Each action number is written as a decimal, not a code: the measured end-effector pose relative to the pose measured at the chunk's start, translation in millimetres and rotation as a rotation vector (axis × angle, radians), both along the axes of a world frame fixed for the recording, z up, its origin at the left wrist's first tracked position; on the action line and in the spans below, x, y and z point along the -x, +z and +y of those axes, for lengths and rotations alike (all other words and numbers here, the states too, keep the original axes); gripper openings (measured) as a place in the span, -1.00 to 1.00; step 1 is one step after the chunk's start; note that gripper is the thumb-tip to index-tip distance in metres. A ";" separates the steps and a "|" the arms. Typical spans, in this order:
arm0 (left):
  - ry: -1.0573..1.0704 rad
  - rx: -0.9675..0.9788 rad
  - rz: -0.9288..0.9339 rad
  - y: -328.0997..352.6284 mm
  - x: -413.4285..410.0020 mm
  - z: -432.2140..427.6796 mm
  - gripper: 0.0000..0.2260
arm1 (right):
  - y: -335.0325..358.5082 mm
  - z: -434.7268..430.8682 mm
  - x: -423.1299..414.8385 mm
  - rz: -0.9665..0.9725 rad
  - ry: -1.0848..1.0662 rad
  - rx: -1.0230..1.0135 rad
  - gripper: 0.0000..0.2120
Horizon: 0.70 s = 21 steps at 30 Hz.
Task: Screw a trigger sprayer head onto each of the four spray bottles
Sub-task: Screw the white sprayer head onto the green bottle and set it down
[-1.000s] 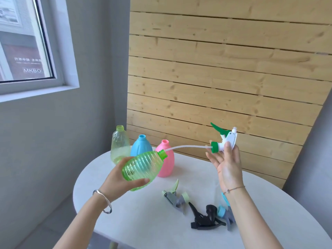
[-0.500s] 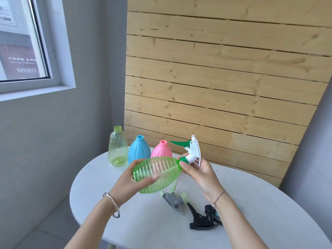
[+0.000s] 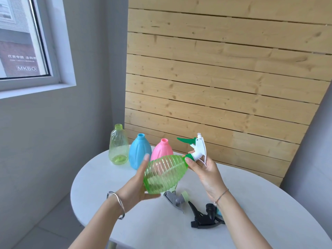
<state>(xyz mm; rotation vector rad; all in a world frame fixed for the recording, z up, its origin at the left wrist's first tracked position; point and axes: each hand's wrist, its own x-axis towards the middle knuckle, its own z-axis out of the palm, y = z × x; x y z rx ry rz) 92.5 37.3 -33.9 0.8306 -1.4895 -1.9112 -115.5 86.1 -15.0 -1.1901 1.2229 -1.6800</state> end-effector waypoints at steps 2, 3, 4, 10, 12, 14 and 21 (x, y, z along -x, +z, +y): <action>0.018 -0.025 -0.091 0.0 -0.4 -1.4 -0.40 | -2.0 0.0 -2.0 -0.004 -0.012 -0.003 -0.72; 0.066 0.023 -0.104 -0.8 0.4 -1.7 -0.45 | -2.7 0.4 -1.4 -0.015 -0.020 -0.001 -0.73; 0.113 0.063 -0.065 -0.7 -0.5 -2.2 -0.41 | -3.0 0.5 -0.3 -0.029 -0.030 0.002 -0.74; 0.006 -0.007 -0.002 2.5 -2.3 -1.3 -0.52 | -3.1 -0.1 -2.7 0.007 -0.013 -0.016 -0.87; 0.045 -0.043 -0.102 4.6 -2.0 1.1 -0.47 | -3.3 0.1 -3.3 0.022 -0.001 -0.018 -0.87; 0.117 0.032 -0.093 1.8 -0.2 -2.0 -0.51 | -2.6 1.2 -0.1 0.023 0.010 -0.024 -0.87; 0.040 0.090 0.047 -5.7 -1.1 -1.2 -0.48 | 2.7 6.5 3.4 0.031 -0.013 -0.036 -0.88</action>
